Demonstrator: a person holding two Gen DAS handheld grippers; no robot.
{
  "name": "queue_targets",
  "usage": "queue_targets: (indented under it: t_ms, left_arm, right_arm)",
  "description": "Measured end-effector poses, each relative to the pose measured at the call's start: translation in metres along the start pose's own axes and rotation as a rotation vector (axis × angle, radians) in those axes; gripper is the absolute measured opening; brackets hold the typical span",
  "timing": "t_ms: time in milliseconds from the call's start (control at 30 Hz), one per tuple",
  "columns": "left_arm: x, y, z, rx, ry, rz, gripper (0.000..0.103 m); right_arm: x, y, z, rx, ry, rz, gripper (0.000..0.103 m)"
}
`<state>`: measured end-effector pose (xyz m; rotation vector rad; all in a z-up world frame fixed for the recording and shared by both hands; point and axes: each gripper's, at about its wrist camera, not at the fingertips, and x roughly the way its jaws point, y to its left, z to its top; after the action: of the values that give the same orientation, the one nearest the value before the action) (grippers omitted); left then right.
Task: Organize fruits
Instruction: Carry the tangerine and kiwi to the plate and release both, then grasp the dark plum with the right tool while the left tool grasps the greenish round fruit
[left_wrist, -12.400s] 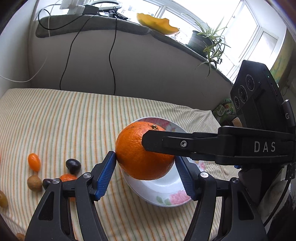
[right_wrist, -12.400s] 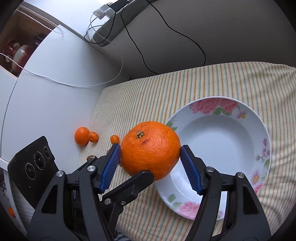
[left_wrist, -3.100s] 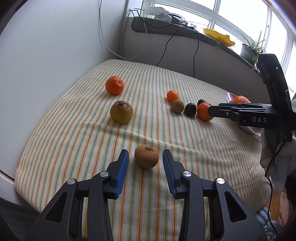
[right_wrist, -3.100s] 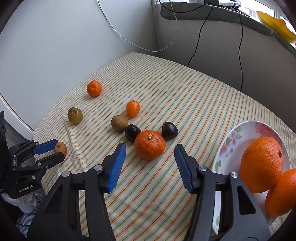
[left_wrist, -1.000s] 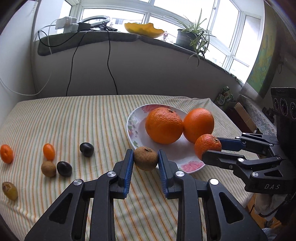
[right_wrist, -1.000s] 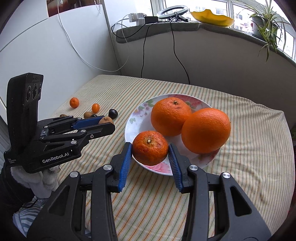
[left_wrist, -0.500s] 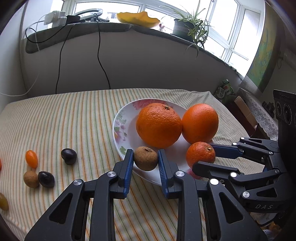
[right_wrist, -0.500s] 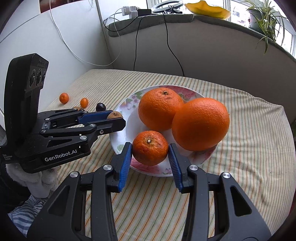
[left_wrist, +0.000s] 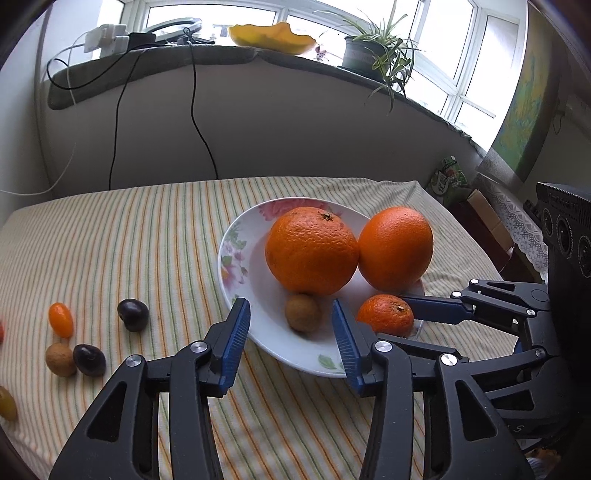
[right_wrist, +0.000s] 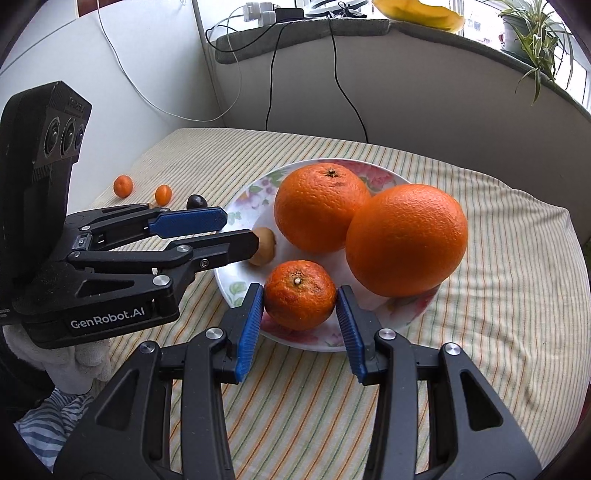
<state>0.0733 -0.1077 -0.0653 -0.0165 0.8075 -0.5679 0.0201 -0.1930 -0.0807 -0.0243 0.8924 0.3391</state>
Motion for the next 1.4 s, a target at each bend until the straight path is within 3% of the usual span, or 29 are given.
queue_targets:
  t_ms: [133, 567, 1033, 1400]
  left_arm:
    - [-0.001, 0.003, -0.001, -0.006, 0.000, 0.002, 0.045]
    - [-0.034, 0.024, -0.014, -0.039, -0.038, 0.044, 0.045]
    - [-0.097, 0.085, -0.047, -0.103, -0.098, 0.233, 0.045]
    - [-0.128, 0.144, -0.079, -0.202, -0.088, 0.371, 0.045]
  right_arm:
    - [-0.003, 0.001, 0.000, -0.004, -0.015, -0.003, 0.058]
    - [-0.021, 0.011, 0.001, -0.029, -0.051, 0.008, 0.059]
    - [-0.006, 0.053, 0.023, -0.126, -0.050, 0.074, 0.059]
    - [0.020, 0.101, 0.036, -0.212, -0.016, 0.158, 0.059]
